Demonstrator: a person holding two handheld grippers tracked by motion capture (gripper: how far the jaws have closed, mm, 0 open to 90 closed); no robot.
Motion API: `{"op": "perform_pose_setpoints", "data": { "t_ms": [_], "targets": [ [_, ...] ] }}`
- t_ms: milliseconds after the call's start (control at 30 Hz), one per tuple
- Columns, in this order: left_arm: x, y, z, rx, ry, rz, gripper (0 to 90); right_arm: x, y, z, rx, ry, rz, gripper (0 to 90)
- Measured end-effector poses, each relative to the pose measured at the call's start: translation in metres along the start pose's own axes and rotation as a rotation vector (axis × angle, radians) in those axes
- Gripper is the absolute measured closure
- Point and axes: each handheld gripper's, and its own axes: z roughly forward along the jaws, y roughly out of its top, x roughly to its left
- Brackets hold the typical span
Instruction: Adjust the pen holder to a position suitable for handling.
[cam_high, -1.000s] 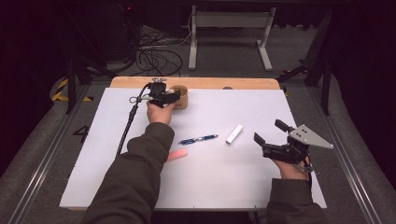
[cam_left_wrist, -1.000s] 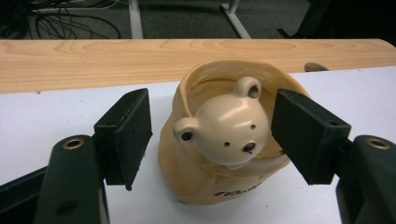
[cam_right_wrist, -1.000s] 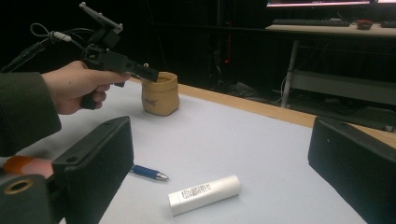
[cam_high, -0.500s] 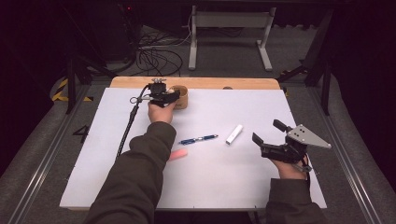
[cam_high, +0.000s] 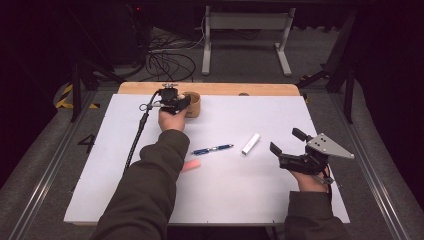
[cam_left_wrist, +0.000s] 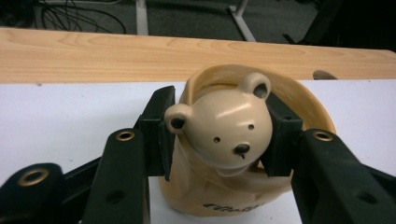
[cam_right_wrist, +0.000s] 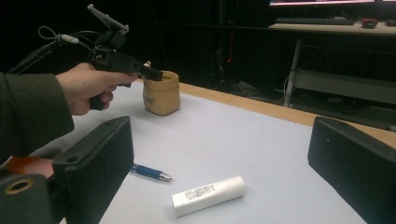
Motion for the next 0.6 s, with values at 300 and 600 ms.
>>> {"op": "perform_pose_setpoints", "data": {
  "t_ms": [300,600],
  "targets": [
    [0.0,0.0,-0.004,0.035,-0.012,0.008,54.7,0.001,0.0,0.001,0.002,0.001,-0.002,7.7],
    [-0.004,-0.001,-0.017,0.062,-0.045,0.056,55.0,0.003,-0.002,0.004,0.01,0.006,0.002,7.7]
  ]
}}
